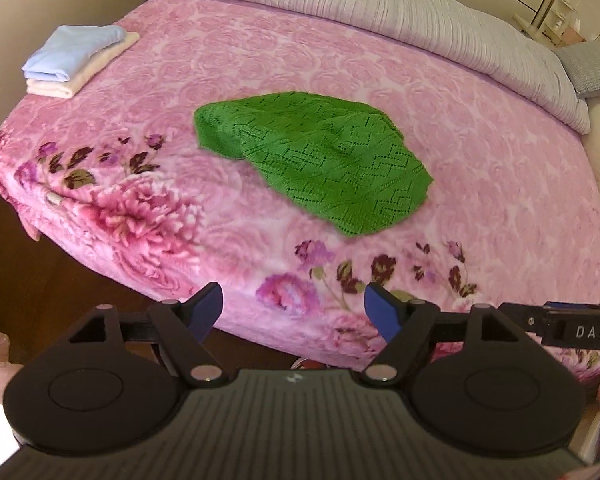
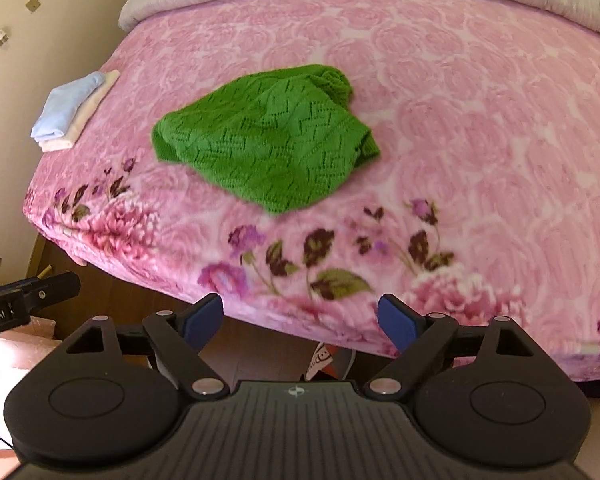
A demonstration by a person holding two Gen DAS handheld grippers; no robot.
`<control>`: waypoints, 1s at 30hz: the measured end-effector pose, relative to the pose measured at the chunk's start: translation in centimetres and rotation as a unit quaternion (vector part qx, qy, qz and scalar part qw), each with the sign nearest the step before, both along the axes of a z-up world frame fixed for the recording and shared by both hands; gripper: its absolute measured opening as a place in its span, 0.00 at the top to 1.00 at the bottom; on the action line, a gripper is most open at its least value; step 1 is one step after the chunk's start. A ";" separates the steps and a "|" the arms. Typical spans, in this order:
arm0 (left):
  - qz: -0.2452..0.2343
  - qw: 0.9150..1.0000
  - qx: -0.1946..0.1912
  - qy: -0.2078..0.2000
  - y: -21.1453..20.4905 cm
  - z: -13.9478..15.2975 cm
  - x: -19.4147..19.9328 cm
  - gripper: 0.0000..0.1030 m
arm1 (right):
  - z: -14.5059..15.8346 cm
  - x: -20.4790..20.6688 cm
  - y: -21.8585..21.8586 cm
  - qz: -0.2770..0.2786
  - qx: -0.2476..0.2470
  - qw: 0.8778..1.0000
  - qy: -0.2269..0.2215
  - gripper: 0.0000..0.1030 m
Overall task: Fold clothes
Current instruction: 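Carry the sweater to the open bed area and lay it down, opening both grippers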
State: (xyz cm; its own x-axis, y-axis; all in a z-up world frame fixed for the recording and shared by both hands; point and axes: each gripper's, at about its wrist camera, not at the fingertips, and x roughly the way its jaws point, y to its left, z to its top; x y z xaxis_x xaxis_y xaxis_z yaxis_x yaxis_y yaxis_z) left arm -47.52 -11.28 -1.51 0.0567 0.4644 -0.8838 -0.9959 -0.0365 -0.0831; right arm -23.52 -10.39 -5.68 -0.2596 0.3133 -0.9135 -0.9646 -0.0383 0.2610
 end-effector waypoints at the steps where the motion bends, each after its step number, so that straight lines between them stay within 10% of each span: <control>1: 0.001 1.000 0.002 0.002 -0.5 0.2 0.0 0.26 | 0.0 0.0 -0.6 0.001 0.000 1.000 0.000 0.15; 30: -0.014 0.999 0.031 0.010 -0.5 1.8 -2.2 0.17 | 2.8 -2.7 -0.8 0.013 0.049 0.999 -0.008 0.14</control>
